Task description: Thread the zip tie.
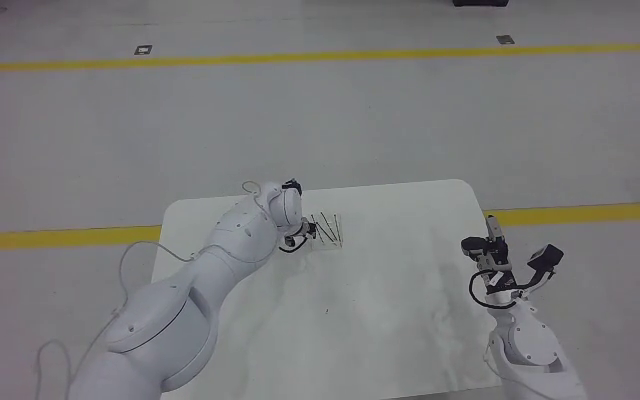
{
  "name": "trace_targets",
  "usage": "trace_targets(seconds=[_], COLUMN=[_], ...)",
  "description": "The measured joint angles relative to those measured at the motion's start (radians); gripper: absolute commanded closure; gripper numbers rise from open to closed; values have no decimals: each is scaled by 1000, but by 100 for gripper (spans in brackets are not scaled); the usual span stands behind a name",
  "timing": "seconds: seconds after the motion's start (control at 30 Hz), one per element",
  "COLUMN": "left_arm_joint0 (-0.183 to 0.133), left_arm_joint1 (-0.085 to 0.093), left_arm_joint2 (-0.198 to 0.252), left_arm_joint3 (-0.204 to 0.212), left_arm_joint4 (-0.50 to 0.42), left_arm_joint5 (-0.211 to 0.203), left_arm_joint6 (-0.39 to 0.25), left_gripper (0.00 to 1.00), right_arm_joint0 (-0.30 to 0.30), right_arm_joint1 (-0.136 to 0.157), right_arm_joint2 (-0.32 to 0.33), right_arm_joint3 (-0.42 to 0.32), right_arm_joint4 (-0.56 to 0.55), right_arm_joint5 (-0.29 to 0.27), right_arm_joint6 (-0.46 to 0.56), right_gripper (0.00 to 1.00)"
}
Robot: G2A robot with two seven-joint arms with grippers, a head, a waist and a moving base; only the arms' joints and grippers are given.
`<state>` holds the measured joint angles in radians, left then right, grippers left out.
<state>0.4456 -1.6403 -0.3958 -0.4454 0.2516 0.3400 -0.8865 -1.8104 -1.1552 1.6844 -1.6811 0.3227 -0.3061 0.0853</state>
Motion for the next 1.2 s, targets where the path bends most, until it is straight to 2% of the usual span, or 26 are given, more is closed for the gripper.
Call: trace_targets(seconds=[0.23,0.43,0.63,0.9,1.0,1.1,1.2], left_arm_joint0=[-6,-8,-6,-8,-9,-9,-10], left_arm_joint1=[-13,-23,-32,-45,-50,-56,-62], left_arm_joint2=[-4,-6,-6,-3,-4,-2,0], left_arm_joint3=[22,51,88,122,133,143,154], left_arm_joint4=[-16,-30,-38,-40,-44,-46,-44], left_arm_joint5=[-17,-67,-151,-190,-202,-208,-200], left_arm_joint6=[3,4,24,48,53,57,59], left_gripper=[60,62,69,67,74,100,100], right_arm_joint0=[0,0,0,0,0,0,0], right_arm_joint1=[0,0,0,0,0,0,0], right_arm_joint2=[0,0,0,0,0,0,0], right_arm_joint3=[0,0,0,0,0,0,0], right_arm_joint4=[0,0,0,0,0,0,0], right_arm_joint5=[0,0,0,0,0,0,0], right_arm_joint6=[0,0,0,0,0,0,0], right_gripper=[0,0,0,0,0,0,0])
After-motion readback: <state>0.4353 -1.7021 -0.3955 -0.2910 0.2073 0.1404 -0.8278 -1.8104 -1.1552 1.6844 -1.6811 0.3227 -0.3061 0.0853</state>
